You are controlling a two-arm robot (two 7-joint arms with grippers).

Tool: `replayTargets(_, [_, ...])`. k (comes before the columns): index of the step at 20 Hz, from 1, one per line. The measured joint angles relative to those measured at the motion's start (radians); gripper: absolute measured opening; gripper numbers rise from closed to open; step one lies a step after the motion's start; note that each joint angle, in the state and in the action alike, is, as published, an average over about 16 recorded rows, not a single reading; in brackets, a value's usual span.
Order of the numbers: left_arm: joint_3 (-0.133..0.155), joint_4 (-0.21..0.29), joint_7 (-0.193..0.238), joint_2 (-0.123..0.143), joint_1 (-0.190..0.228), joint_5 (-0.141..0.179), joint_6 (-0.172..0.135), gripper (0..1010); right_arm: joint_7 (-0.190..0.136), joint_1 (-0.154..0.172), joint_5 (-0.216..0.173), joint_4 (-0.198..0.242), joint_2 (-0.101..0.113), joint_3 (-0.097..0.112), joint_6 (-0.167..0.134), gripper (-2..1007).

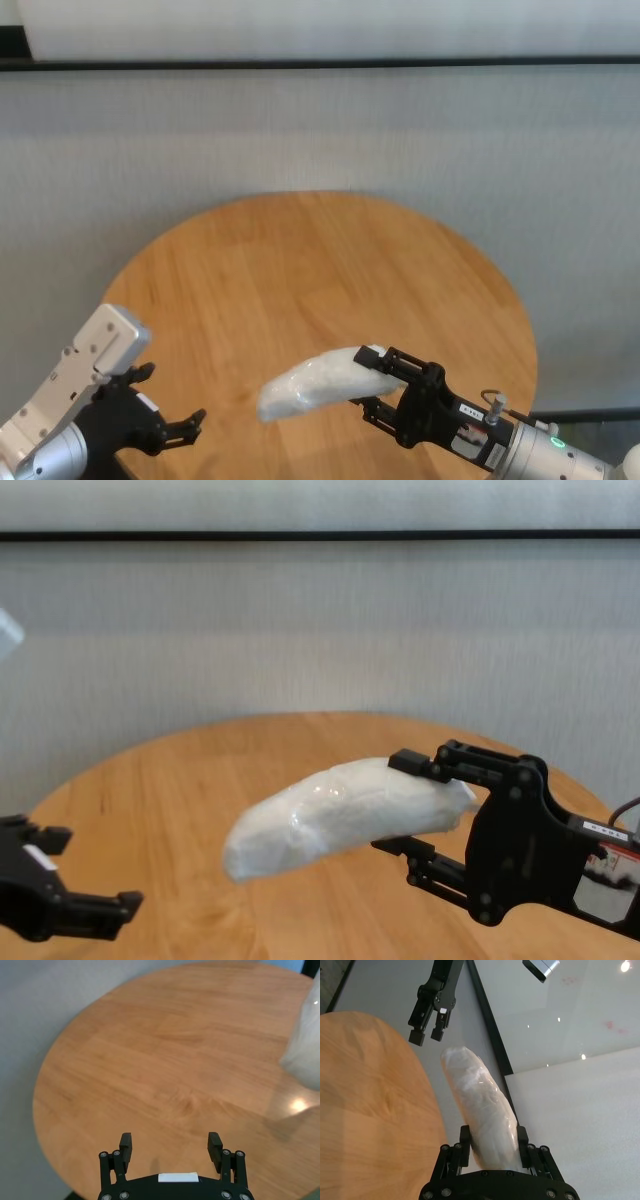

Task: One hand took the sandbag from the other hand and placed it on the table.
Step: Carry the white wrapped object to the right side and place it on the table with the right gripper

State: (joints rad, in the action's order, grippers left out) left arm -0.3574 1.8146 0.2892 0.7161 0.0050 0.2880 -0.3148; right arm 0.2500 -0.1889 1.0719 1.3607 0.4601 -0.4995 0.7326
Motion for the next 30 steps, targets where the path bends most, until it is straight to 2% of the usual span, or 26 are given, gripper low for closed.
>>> replayTargets(2, [0.009,0.019,-0.020,0.002,0.017,-0.014,-0.016,1000,0.000,0.000,0.000,0.000,0.000,0.000,0.000,528])
replayTargets(4, [0.015,0.033,-0.032,0.005,0.029,-0.029,-0.020,1000,0.000,0.000,0.000,0.000,0.000,0.000,0.000,528])
replayTargets(14, [0.012,0.059,-0.035,0.012,0.032,-0.107,0.001,1000,0.000,0.000,0.000,0.000,0.000,0.000,0.000,528])
replayTargets(16, [0.014,0.064,-0.039,0.010,0.033,-0.117,-0.008,1000,0.000,0.000,0.000,0.000,0.000,0.000,0.000,528])
replayTargets(21, [0.025,0.080,-0.053,-0.002,0.043,-0.131,-0.052,1000,0.000,0.000,0.000,0.000,0.000,0.000,0.000,528])
replayTargets(25, [0.025,0.085,-0.042,-0.006,0.039,-0.145,-0.071,1000,0.000,0.000,0.000,0.000,0.000,0.000,0.000,528])
replayTargets(30, [0.011,0.078,-0.001,0.000,0.013,-0.169,-0.057,1000,0.000,0.000,0.000,0.000,0.000,0.000,0.000,528])
